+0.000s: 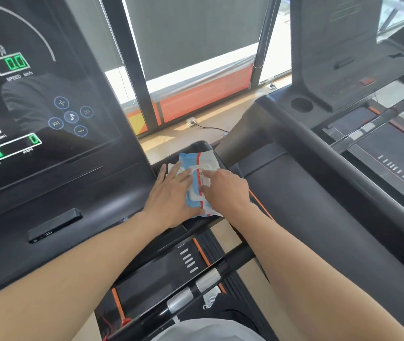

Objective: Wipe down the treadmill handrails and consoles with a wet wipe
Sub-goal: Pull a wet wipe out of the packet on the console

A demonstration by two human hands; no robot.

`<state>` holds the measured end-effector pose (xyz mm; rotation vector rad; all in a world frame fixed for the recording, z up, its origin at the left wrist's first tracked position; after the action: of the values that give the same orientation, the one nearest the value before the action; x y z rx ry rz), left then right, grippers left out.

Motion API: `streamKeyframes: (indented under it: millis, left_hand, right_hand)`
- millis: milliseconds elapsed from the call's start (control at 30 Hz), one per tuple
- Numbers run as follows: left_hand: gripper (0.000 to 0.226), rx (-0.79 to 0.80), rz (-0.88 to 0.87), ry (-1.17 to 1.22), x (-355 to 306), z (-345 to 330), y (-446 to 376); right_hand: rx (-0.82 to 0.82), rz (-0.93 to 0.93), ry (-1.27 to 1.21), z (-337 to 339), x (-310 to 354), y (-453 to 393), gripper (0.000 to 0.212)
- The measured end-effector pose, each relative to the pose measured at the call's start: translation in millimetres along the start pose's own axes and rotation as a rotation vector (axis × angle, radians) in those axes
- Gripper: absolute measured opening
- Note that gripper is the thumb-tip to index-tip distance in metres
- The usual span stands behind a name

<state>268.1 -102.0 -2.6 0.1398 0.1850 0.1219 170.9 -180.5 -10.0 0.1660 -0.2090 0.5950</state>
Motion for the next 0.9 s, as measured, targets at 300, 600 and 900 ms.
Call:
streamKeyframes:
  millis: [300, 600, 900]
  left_hand:
    - [0.093, 0.098, -0.078, -0.014, -0.9, 1.9, -24.3]
    - [0.09, 0.131, -0.062, -0.093, -2.1, 7.1, -31.7]
    - [0.083, -0.031, -0.068, 0.135, 8.4, 5.7, -27.9]
  right_hand:
    - [0.054, 0.038, 0.034, 12.1, -2.4, -31.8, 0.039]
    - [-0.068, -0.064, -0.192, 17.5, -13.4, -30.7, 0.022]
    - [-0.207, 0.379, -0.276, 8.7, 4.0, 20.0, 0.011]
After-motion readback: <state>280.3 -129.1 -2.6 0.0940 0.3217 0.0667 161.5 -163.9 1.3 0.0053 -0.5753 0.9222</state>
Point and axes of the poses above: each hand's wrist, its own y-axis away from the middle knuckle, its own z-axis out of the back of the hand, x = y × z, the point moved 8 cm from there along -y, towards the middle knuckle, and after that the axes turned 2 degrees about x, right-handed, at the moved point
